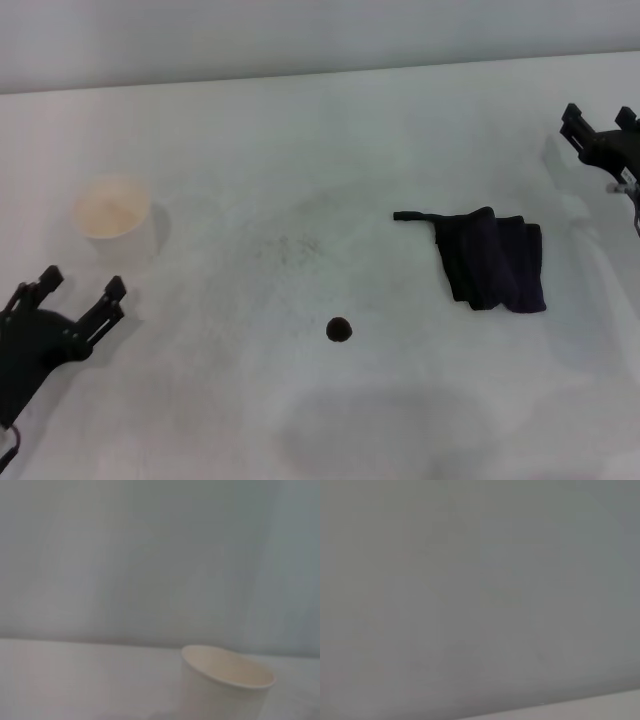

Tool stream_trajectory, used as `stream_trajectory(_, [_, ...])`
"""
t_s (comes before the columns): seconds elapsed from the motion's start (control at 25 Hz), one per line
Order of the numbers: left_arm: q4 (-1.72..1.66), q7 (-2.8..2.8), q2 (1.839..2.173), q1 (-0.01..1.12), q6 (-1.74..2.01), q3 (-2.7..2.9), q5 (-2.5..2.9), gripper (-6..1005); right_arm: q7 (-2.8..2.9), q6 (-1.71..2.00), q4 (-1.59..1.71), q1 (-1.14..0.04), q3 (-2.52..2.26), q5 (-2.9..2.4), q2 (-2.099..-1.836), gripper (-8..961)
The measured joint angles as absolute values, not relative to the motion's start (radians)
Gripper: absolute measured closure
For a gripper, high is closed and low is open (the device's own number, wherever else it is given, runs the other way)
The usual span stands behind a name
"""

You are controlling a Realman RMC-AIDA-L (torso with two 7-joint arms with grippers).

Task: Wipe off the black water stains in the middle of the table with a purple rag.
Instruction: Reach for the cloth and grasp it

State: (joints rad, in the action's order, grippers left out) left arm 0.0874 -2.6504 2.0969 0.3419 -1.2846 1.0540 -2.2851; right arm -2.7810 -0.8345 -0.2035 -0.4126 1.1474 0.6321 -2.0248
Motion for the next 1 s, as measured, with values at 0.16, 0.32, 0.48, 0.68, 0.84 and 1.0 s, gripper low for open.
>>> stream_trajectory(0.16, [0.082, -2.684, 2.095, 0.298, -1.349, 1.049, -2.309, 108, -2.781, -0.881, -0.206, -0.413, 1.147, 0.632, -2.025, 160])
stream_trajectory(0.32, [0.072, -2.699, 2.093, 0.277, -1.387, 1.048, -2.346, 108, -2.766, -0.901, -0.236, -0.412, 1.131, 0.63, -2.024, 160])
stream_trajectory(0.48, [0.047, -2.699, 2.092, 0.261, -1.407, 1.048, -2.361, 108, -2.708, -0.9, -0.251, -0.433, 1.026, 0.626, -2.009, 160])
stream_trajectory(0.68, [0.024, -2.7, 2.089, 0.254, -1.427, 1.048, -2.386, 108, -2.647, -0.85, -0.258, -0.523, 0.897, 0.511, -1.979, 160])
stream_trajectory(0.84, [0.006, -2.701, 2.086, 0.254, -1.425, 1.048, -2.398, 108, -2.477, -0.638, -0.259, -0.632, 0.888, 0.307, -1.959, 160])
stream_trajectory(1.0, [-0.002, -2.701, 2.084, 0.254, -1.422, 1.048, -2.416, 108, -2.275, -0.418, -0.286, -0.732, 0.887, 0.09, -1.953, 160])
